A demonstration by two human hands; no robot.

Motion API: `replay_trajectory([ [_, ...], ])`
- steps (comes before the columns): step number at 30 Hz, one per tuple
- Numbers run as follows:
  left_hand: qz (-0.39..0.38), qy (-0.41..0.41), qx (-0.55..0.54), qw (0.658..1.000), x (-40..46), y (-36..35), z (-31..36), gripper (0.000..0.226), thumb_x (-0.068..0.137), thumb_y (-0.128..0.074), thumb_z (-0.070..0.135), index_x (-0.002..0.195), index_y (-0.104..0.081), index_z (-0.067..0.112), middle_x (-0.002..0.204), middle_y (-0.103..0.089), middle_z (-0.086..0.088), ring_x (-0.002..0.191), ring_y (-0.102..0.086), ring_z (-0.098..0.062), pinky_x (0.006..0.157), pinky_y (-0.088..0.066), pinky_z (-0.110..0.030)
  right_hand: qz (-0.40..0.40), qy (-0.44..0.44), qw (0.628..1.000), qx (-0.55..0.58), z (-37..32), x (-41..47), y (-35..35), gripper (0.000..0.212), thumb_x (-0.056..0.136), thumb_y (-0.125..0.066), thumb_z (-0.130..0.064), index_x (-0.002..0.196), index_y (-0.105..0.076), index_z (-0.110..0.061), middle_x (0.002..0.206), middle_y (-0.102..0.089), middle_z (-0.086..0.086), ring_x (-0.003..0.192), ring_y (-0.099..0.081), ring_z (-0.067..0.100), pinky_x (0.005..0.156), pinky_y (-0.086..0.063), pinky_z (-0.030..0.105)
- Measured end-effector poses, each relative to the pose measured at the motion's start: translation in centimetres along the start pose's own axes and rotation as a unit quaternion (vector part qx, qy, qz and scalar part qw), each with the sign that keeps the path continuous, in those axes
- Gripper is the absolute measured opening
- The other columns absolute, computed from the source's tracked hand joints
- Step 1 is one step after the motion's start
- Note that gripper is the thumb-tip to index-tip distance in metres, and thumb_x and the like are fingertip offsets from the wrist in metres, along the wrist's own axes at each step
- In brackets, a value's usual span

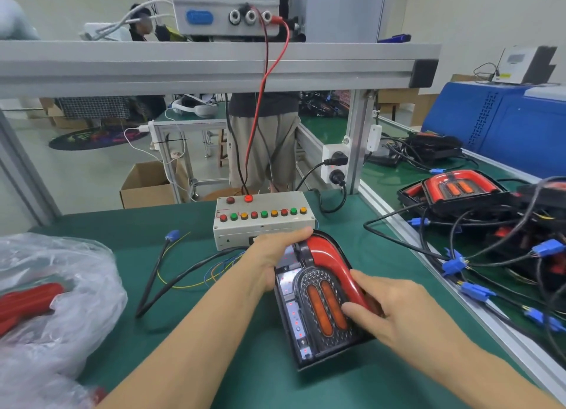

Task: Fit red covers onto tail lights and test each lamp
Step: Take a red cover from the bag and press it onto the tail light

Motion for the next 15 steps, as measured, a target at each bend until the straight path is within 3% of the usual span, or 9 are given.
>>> replay_trajectory([
  [5, 0.018, -0.018, 0.036, 0.999, 0.0, 0.4, 0.1, 0.044, 0.067, -0.084, 0.016, 0.105, -0.068, 0.001, 0.084, -0.074, -0.018, 0.061, -0.071, -0.027, 0.051, -0.056, -0.031, -0.013, -0.015, 0.999, -0.032, 0.7, -0.1, -0.7, 0.05, 0.087, -0.04, -0.064, 0.13, -0.051, -0.04, 0.093, -0.055, -0.021, 0.084, -0.055, 0.004, 0.076, -0.045, 0.024],
  [7, 0.017, -0.019, 0.042, 0.999, 0.1, 0.6, 0.2, 0.042, 0.066, -0.084, 0.017, 0.103, -0.069, 0.003, 0.085, -0.074, -0.018, 0.062, -0.07, -0.028, 0.056, -0.058, -0.034, -0.003, -0.063, 0.998, 0.03, 1.2, -0.2, -0.8, 0.059, 0.075, -0.044, -0.074, 0.127, -0.049, -0.048, 0.101, -0.047, -0.026, 0.092, -0.053, -0.001, 0.077, -0.042, 0.02],
  [8, 0.009, -0.019, 0.045, 0.999, 0.1, 0.6, 0.2, 0.04, 0.066, -0.084, 0.017, 0.101, -0.07, 0.004, 0.085, -0.074, -0.018, 0.064, -0.07, -0.028, 0.059, -0.058, -0.035, -0.021, -0.122, 0.983, 0.137, 1.6, -0.3, -0.9, 0.064, 0.068, -0.052, -0.074, 0.127, -0.047, -0.047, 0.109, -0.048, -0.028, 0.097, -0.057, -0.003, 0.078, -0.043, 0.017],
  [10, -0.01, -0.025, 0.048, 0.998, 0.1, 0.4, 0.4, 0.036, 0.064, -0.084, 0.017, 0.096, -0.072, 0.006, 0.086, -0.074, -0.018, 0.066, -0.071, -0.028, 0.063, -0.059, -0.036, -0.113, -0.236, 0.888, 0.378, 1.8, -0.6, -1.9, 0.065, 0.067, -0.067, -0.058, 0.126, -0.05, -0.037, 0.118, -0.063, -0.017, 0.096, -0.067, 0.002, 0.076, -0.053, 0.02],
  [11, -0.018, -0.029, 0.049, 0.998, 0.0, 0.3, 0.5, 0.036, 0.063, -0.084, 0.017, 0.095, -0.073, 0.007, 0.087, -0.074, -0.017, 0.067, -0.071, -0.028, 0.063, -0.059, -0.036, -0.15, -0.251, 0.848, 0.441, 1.9, -0.6, -2.2, 0.059, 0.07, -0.069, -0.048, 0.124, -0.056, -0.027, 0.113, -0.071, -0.006, 0.094, -0.071, 0.01, 0.078, -0.058, 0.028],
  [13, -0.028, -0.032, 0.053, 0.998, 0.0, 0.1, 0.6, 0.038, 0.06, -0.085, 0.017, 0.095, -0.074, 0.007, 0.087, -0.074, -0.016, 0.068, -0.071, -0.027, 0.065, -0.059, -0.036, -0.166, -0.245, 0.835, 0.463, 2.2, -0.5, -2.3, 0.048, 0.075, -0.069, -0.037, 0.117, -0.066, -0.014, 0.103, -0.075, 0.005, 0.093, -0.072, 0.02, 0.082, -0.059, 0.038],
  [15, -0.028, -0.023, 0.051, 0.998, 0.0, 0.1, 0.6, 0.033, 0.063, -0.083, 0.016, 0.093, -0.074, 0.008, 0.085, -0.074, -0.015, 0.065, -0.071, -0.027, 0.063, -0.06, -0.036, -0.161, -0.246, 0.837, 0.462, 2.2, -0.4, -2.4, 0.039, 0.081, -0.067, -0.032, 0.113, -0.068, -0.011, 0.101, -0.076, 0.008, 0.092, -0.073, 0.022, 0.083, -0.059, 0.037],
])
Point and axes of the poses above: each hand's wrist, its own x-axis towards the middle knuckle, its own y-axis out of the back of the hand, z = x × y, the point moved 3 cm from there along x, towards the middle knuckle
